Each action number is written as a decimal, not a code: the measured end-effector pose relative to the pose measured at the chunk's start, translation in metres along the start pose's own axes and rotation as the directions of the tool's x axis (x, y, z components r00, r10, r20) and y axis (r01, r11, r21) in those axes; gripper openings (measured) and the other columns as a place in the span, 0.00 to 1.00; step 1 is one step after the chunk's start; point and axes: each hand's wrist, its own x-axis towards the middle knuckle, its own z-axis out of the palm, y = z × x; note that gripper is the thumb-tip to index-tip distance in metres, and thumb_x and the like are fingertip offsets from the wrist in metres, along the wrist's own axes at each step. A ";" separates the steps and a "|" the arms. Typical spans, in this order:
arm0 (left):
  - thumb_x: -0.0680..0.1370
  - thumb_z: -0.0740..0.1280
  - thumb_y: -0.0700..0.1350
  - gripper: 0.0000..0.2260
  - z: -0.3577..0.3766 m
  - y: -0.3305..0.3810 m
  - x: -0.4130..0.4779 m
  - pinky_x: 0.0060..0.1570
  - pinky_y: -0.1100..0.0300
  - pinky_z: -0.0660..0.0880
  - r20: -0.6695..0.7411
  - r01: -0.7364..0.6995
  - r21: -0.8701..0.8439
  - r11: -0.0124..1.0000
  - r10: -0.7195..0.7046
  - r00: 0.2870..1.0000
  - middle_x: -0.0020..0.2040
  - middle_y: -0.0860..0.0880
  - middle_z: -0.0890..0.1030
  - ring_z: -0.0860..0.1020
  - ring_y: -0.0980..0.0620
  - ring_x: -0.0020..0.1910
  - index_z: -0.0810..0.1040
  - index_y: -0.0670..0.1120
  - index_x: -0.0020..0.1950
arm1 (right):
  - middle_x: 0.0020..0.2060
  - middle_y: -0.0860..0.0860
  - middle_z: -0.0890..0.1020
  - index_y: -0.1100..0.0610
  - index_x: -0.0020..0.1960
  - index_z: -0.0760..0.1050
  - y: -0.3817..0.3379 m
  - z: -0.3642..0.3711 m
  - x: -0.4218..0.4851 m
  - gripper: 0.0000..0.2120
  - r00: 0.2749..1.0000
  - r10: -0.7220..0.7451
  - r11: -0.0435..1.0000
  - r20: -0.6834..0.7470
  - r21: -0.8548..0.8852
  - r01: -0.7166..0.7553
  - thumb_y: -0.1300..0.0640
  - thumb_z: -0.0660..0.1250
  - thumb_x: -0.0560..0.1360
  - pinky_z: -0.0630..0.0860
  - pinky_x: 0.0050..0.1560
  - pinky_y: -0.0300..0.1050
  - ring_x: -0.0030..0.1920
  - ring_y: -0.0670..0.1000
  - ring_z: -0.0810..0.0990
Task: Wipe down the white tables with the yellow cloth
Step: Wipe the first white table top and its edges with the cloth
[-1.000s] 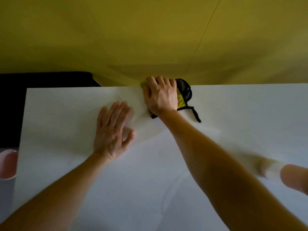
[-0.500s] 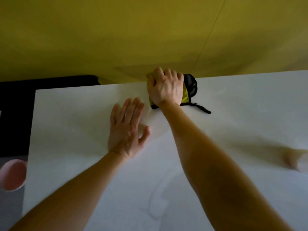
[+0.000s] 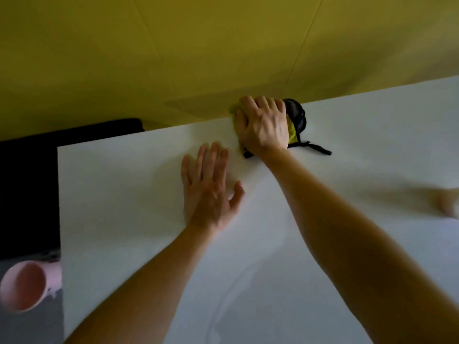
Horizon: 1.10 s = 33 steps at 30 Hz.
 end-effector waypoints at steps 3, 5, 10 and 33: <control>0.84 0.59 0.62 0.36 -0.005 0.000 0.002 0.83 0.33 0.52 0.032 -0.007 -0.030 1.000 0.007 0.999 0.89 0.43 0.58 0.56 0.40 0.88 0.61 0.47 0.88 | 0.56 0.55 0.84 0.51 0.67 0.79 0.010 -0.009 0.005 0.20 0.996 -0.032 0.999 0.077 0.002 0.032 0.41 0.56 0.87 0.69 0.65 0.57 0.59 0.63 0.80; 0.85 0.57 0.63 0.35 -0.008 -0.008 0.001 0.84 0.33 0.52 0.047 -0.063 -0.065 0.996 0.066 0.997 0.89 0.43 0.59 0.55 0.41 0.88 0.62 0.47 0.88 | 0.58 0.54 0.83 0.49 0.69 0.77 0.014 -0.013 0.004 0.21 0.993 -0.068 0.997 0.099 -0.014 0.070 0.39 0.54 0.88 0.69 0.65 0.57 0.61 0.62 0.79; 0.84 0.62 0.58 0.28 -0.041 -0.110 -0.024 0.82 0.40 0.63 0.111 -0.351 -0.123 0.928 0.364 0.925 0.85 0.41 0.67 0.65 0.41 0.85 0.72 0.49 0.83 | 0.52 0.58 0.82 0.53 0.60 0.79 -0.027 -0.002 -0.003 0.18 0.983 0.181 0.978 0.015 -0.105 -0.178 0.44 0.56 0.85 0.69 0.68 0.60 0.56 0.64 0.78; 0.79 0.71 0.67 0.35 -0.079 -0.337 -0.069 0.76 0.42 0.72 0.223 -0.381 -0.112 0.918 0.396 0.891 0.84 0.44 0.70 0.68 0.41 0.83 0.74 0.51 0.82 | 0.55 0.53 0.83 0.50 0.71 0.77 -0.318 0.072 -0.023 0.20 0.911 -0.328 0.944 0.252 0.120 0.307 0.41 0.57 0.89 0.72 0.59 0.58 0.55 0.60 0.81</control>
